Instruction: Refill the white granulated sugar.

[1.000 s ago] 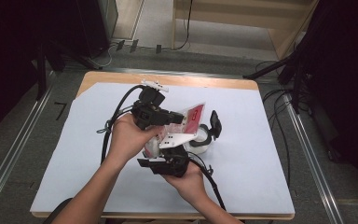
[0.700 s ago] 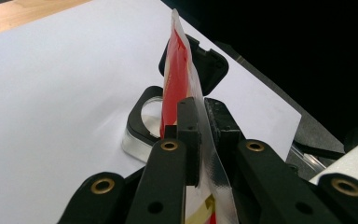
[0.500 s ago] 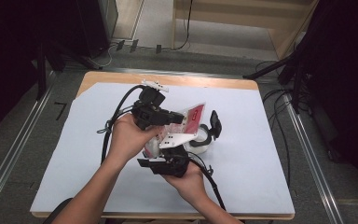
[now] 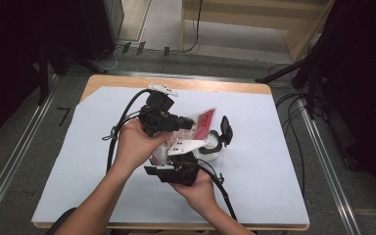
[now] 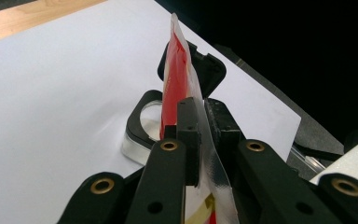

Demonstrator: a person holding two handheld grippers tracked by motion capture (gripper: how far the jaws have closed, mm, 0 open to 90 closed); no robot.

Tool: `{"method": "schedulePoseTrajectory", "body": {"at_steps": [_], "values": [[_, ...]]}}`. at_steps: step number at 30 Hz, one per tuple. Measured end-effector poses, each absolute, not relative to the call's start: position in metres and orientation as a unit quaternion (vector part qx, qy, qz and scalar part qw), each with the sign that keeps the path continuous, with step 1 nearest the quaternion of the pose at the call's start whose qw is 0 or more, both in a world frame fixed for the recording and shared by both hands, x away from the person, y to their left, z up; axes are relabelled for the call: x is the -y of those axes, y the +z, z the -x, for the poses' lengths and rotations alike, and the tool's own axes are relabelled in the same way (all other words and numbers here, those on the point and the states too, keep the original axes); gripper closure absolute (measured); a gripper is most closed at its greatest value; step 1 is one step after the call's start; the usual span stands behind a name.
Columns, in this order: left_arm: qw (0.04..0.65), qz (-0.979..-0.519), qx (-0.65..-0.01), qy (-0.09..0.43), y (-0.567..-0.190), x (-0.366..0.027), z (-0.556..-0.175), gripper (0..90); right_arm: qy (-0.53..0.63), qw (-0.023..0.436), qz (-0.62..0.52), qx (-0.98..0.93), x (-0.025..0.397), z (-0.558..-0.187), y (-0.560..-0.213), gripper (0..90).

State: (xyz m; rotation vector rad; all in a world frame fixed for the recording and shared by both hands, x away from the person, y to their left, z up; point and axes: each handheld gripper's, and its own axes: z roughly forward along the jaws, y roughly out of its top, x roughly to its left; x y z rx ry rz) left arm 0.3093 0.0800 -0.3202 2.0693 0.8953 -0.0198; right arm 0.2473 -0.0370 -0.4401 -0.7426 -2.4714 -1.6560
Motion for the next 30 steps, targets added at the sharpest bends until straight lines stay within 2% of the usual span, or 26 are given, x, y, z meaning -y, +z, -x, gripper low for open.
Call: {"method": "schedulePoseTrajectory", "body": {"at_steps": [30], "values": [[0.426,-0.833,-0.353,-0.006,-0.3267,-0.0770,-0.3114,85.9,-0.535,0.035,0.245,0.808,0.0391,-0.2497,-0.4459,65.3]]}}
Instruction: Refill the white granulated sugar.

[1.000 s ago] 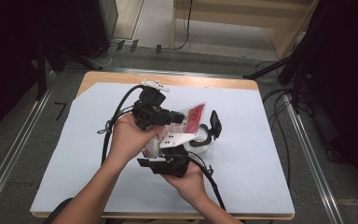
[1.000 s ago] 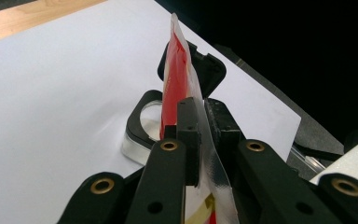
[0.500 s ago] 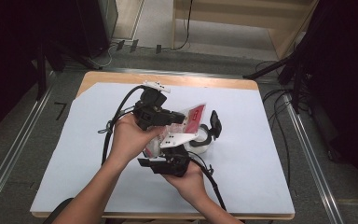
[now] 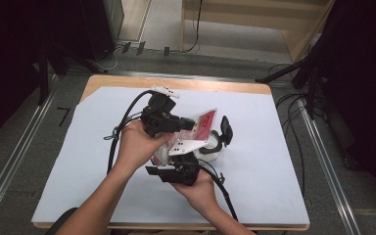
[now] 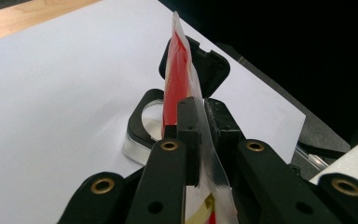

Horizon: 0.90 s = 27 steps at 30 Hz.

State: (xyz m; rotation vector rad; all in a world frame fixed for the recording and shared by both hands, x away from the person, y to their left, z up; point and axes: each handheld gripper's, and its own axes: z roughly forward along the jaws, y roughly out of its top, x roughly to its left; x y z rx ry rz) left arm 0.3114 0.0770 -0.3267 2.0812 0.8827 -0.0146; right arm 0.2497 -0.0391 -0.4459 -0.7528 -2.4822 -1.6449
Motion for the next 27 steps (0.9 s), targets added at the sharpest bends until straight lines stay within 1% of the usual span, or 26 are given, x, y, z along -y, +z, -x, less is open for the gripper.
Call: {"method": "schedulePoseTrajectory", "body": {"at_steps": [27], "values": [[0.430,-0.830,-0.355,-0.007,-0.3265,-0.0768,-0.3112,86.5,-0.537,0.038,0.247,0.806,0.0390,-0.2491,-0.4451,65.3]]}}
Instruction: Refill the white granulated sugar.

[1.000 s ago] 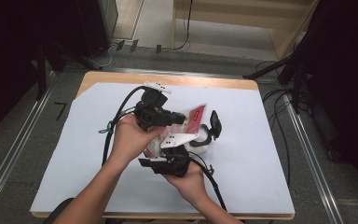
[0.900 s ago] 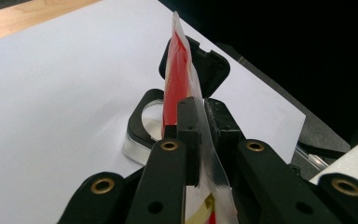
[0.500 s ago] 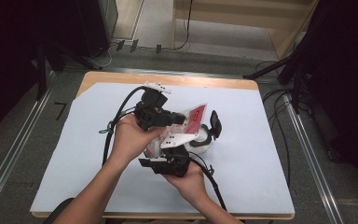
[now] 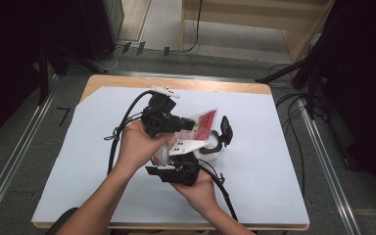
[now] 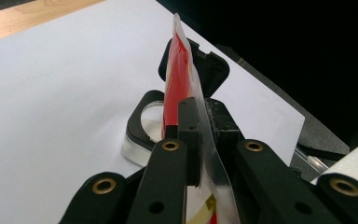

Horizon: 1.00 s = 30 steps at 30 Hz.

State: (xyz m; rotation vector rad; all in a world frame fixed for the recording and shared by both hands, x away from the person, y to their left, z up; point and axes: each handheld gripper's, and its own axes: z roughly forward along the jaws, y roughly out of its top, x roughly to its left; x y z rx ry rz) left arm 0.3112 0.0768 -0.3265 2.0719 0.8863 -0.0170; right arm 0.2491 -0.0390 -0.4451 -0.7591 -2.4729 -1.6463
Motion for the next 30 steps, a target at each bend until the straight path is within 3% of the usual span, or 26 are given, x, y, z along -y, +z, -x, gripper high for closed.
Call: {"method": "schedulePoseTrajectory", "body": {"at_steps": [30], "values": [[0.430,-0.828,-0.360,-0.016,-0.3256,-0.0762,-0.3144,86.5,-0.538,0.034,0.251,0.804,0.0382,-0.2491,-0.4428,65.3]]}}
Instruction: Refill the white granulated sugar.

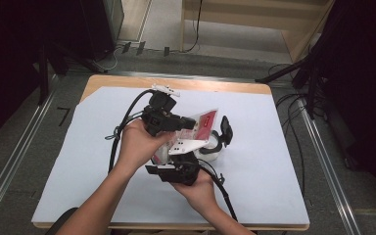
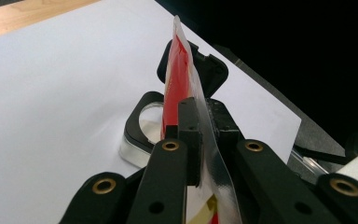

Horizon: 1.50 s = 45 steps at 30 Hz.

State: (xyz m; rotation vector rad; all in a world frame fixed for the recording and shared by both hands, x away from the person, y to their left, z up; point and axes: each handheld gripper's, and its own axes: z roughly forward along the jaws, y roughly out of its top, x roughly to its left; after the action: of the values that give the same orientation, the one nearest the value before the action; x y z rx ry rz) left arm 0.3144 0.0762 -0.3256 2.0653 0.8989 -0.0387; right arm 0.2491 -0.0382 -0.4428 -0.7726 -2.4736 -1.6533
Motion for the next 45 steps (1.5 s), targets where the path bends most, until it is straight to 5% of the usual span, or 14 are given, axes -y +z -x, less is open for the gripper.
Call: {"method": "schedulePoseTrajectory", "body": {"at_steps": [45], "values": [[0.438,-0.824,-0.358,-0.014,-0.3211,-0.0717,-0.3153,86.6,-0.547,0.032,0.255,0.797,0.0409,-0.2493,-0.4361,66.4]]}}
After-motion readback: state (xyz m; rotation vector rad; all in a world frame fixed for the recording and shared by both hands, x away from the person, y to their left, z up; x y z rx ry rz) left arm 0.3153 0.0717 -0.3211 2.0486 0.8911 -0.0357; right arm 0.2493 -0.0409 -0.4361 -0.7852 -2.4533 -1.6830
